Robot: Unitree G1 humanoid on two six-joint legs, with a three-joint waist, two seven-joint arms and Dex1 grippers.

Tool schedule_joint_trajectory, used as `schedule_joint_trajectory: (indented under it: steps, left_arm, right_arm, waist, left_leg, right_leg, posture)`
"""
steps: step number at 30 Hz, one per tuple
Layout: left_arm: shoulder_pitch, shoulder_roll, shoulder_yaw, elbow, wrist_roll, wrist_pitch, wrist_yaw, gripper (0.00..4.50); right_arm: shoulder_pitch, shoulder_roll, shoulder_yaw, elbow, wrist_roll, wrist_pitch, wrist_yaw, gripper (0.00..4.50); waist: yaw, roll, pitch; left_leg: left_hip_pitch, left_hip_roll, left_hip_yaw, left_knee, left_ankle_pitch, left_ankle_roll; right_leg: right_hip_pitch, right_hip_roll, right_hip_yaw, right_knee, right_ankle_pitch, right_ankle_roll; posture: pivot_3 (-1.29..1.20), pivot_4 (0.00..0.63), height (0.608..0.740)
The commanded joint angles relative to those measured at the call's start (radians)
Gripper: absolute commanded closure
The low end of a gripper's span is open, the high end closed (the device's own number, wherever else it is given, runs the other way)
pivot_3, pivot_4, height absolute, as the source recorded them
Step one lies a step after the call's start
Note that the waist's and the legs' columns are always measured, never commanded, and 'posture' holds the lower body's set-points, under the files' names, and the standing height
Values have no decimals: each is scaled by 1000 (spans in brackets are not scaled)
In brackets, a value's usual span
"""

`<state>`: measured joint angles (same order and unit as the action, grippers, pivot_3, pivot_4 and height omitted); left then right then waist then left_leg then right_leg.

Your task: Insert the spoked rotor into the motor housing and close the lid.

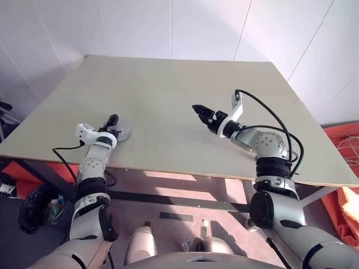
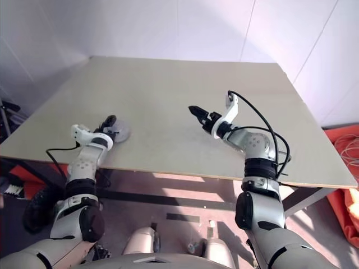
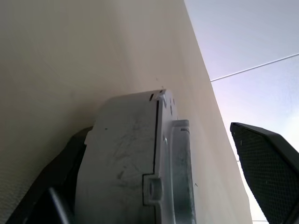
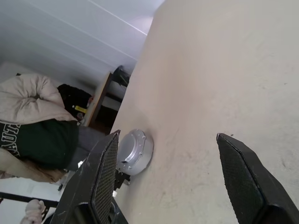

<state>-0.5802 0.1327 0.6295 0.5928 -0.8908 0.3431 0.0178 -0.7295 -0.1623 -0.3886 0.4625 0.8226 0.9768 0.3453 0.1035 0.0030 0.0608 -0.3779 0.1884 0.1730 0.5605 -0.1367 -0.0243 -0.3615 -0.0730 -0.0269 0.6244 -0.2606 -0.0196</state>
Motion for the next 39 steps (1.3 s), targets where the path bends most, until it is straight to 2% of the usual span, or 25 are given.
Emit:
schedule_joint_trajectory:
  steps: [1, 6, 13, 22, 26, 33, 39]
  left_arm:
    - [22, 67, 63, 76, 76, -126, 98, 43]
    - [22, 104, 44, 128, 138, -192, 158, 43]
    - [9, 104, 31, 161, 171, -217, 166, 43]
    - [17, 124, -46, 166, 315, -295, 168, 43]
    - [18, 127, -92, 148, 378, -340, 133, 43]
    - [15, 113, -181, 114, 488, -440, 47, 43]
    - [4, 89, -253, 28, 478, -374, -94, 43]
  right_arm:
    - [-34, -4, -2, -5, 3, -7, 15, 676]
    - [-33, -4, 2, 1, -4, -4, 23, 676]
    - [-37, -3, 0, 8, -12, -2, 30, 676]
    - [-35, 0, 3, 7, -13, 4, 42, 676]
    - [-30, 3, 7, 5, -15, 5, 50, 676]
    - [-30, 3, 11, 3, -19, 5, 64, 676]
    - [1, -5, 50, -71, -37, -27, 124, 676]
  waist:
    - [-10, 0, 0]
    - [-26, 0, -1]
    - [-29, 5, -4]
    - [-29, 6, -5]
    - [-22, 6, -5]
    - [27, -1, -1]
    - [46, -2, -1]
  left_leg:
    - [1, 0, 0, 0, 0, 0]
    - [12, 2, 0, -5, -1, 1]
    - [20, 1, -1, -15, -1, 1]
    - [20, 1, 0, -16, -1, 2]
    - [16, 1, 0, -16, -1, 2]
    - [2, 1, -1, -14, -2, 3]
    - [-4, 1, -1, -14, -3, 4]
  right_leg:
    - [0, 0, 0, 0, 0, 0]
    - [0, 0, -1, 0, 3, -3]
    - [-6, 0, -2, 0, 5, -7]
    - [-6, 0, -1, -1, 5, -7]
    - [-9, 0, -1, -2, 5, -7]
    - [-16, 0, -3, -7, 9, -13]
    - [-21, -1, -4, -10, 13, -8]
  posture:
    - [0, 0, 740]
    - [0, 0, 740]
    - [0, 0, 740]
    - [0, 0, 740]
    - [0, 0, 740]
    - [0, 0, 740]
    - [0, 0, 740]
